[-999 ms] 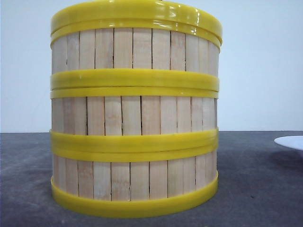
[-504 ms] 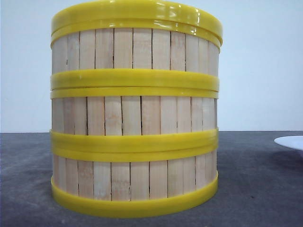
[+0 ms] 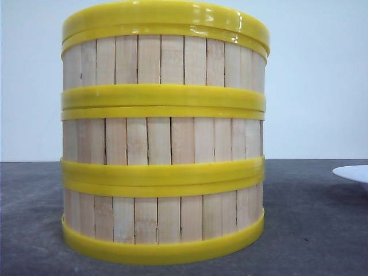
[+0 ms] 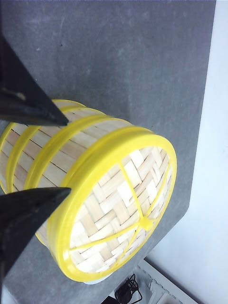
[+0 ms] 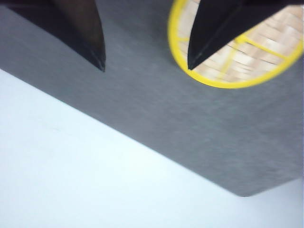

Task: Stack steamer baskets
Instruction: 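Open the right gripper and withdraw it from the lid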

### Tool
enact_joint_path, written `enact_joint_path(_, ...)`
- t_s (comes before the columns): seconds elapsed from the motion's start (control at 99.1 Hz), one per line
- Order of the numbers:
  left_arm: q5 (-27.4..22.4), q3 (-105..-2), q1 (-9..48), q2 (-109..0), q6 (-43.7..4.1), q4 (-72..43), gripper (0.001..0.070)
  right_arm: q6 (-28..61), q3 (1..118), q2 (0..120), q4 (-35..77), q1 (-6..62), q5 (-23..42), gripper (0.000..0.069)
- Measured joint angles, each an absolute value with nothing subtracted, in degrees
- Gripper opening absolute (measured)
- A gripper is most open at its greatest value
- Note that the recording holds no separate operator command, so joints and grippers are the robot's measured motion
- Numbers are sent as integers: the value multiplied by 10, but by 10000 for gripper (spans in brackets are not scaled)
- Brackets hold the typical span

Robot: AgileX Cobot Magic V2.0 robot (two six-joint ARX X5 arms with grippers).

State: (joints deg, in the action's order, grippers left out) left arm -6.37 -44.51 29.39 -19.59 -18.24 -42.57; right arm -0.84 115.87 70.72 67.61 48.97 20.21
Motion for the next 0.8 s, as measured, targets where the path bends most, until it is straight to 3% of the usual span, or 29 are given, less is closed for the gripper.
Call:
enact_joint_path(0.202,-64,-445,294,-196,-180,-405,231,-10,1109,613,709,490,236,333)
enact_joint_path(0.393,-64,-445,294,-196,-177,-400,231,-52,964,483,701,490,285,333)
enact_joint_path(0.565,-64,-445,294,-196,-176,-401,231,-107,832,372,698,490,289,333)
enact_joint_path(0.797,-64,-445,294,-196,-176,-401,231,-148,781,324,696,490,317,333)
